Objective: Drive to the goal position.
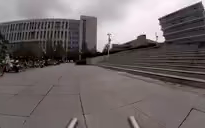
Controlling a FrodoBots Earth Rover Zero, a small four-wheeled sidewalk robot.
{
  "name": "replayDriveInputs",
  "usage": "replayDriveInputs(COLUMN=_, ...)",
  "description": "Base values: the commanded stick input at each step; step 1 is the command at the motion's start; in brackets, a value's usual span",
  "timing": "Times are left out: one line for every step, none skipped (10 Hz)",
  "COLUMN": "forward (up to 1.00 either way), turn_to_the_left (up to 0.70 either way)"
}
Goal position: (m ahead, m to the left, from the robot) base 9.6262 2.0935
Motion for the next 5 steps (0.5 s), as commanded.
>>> replayDriveInputs(forward=1.0, turn_to_the_left=0.0)
replayDriveInputs(forward=1.0, turn_to_the_left=0.0)
replayDriveInputs(forward=1.0, turn_to_the_left=0.0)
replayDriveInputs(forward=1.0, turn_to_the_left=0.0)
replayDriveInputs(forward=1.0, turn_to_the_left=0.0)
